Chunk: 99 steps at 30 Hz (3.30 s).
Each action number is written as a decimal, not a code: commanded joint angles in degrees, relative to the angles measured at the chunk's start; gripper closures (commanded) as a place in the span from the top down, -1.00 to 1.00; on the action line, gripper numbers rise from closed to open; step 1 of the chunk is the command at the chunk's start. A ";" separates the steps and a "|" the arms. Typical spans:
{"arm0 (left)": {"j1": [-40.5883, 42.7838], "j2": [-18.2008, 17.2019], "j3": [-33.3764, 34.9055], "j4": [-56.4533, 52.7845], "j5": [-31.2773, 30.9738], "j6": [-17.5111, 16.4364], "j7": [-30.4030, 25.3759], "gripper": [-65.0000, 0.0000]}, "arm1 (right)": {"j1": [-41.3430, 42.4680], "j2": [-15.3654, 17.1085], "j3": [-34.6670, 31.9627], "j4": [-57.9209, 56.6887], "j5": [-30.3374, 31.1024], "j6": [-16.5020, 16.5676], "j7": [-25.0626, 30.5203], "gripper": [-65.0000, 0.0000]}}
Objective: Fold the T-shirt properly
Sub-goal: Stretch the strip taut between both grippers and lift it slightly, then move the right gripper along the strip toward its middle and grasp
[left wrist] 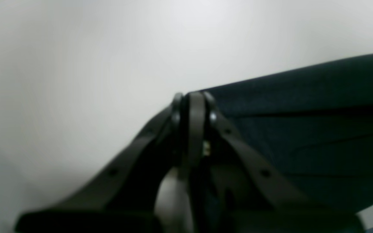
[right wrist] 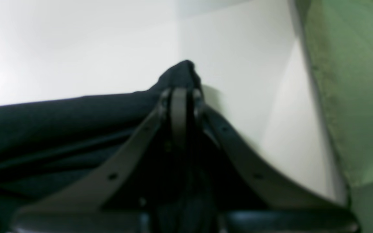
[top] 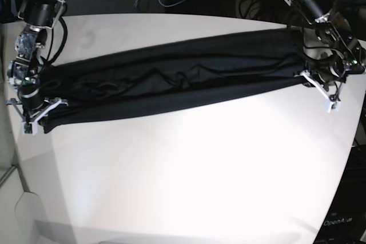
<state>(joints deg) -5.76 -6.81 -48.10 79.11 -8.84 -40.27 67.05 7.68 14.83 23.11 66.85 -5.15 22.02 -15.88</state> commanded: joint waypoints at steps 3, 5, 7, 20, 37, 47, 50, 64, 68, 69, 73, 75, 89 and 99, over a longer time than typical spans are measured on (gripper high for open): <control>0.53 -1.15 -0.12 1.20 0.53 0.27 -0.54 -1.00 | 0.80 0.86 0.49 1.15 -0.26 -0.97 1.24 -1.00; 1.06 -1.15 -0.12 1.20 0.53 0.27 -0.54 -1.00 | 0.10 0.86 0.49 1.15 -0.17 -1.14 1.24 -1.00; 1.32 -1.15 -0.12 1.20 0.53 0.27 -0.63 -1.00 | -0.25 0.86 0.49 1.15 -0.26 -1.14 1.24 -1.00; 3.61 -1.32 6.73 1.64 1.06 0.27 -0.89 -1.00 | -2.36 0.86 0.49 0.71 -0.52 -1.32 1.15 -1.00; 3.52 -1.68 9.11 0.93 6.51 0.27 -2.39 -1.00 | -3.16 -1.07 1.81 1.06 -0.35 -7.91 1.51 -0.70; 4.31 -1.50 9.11 0.93 6.86 0.27 -3.27 -1.00 | -3.16 -4.24 3.13 1.15 -0.17 -8.53 5.02 -0.58; 4.40 -1.41 8.76 0.93 6.95 0.27 -5.73 -1.00 | -3.07 -5.38 5.41 3.08 0.00 -8.44 6.08 -0.58; 4.92 -0.62 8.67 0.93 6.42 0.27 -6.43 -1.00 | -4.47 -13.20 7.44 11.35 -0.35 -1.05 7.57 -0.59; 4.92 0.00 8.58 0.93 6.42 0.27 -6.08 -1.00 | -6.85 -16.72 7.26 15.22 -3.25 2.64 7.57 -0.59; 4.92 0.35 8.58 1.02 6.42 0.27 -6.08 -1.00 | -7.29 -17.42 6.73 15.66 -3.86 3.25 7.57 -0.59; 5.10 0.61 8.58 1.55 6.42 0.27 -5.90 -1.00 | -11.07 -18.74 3.22 18.21 -6.85 3.78 7.57 -0.59; 4.92 0.61 8.58 1.55 6.42 0.27 -5.90 -1.00 | -13.97 -19.36 0.49 20.49 -7.29 3.78 7.84 -0.59; 5.10 0.52 8.58 1.55 6.34 0.27 -5.82 -1.00 | -23.81 -19.80 -13.31 25.33 -7.38 3.78 7.57 -0.59; 5.10 1.49 8.58 1.64 6.34 0.27 -5.82 -1.00 | -21.44 -19.97 -17.53 15.48 -15.29 3.78 7.48 -0.59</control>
<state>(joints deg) -1.02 -5.52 -39.68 80.95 -3.95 -39.46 58.37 -13.52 -4.95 5.61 82.83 -18.11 25.52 -4.08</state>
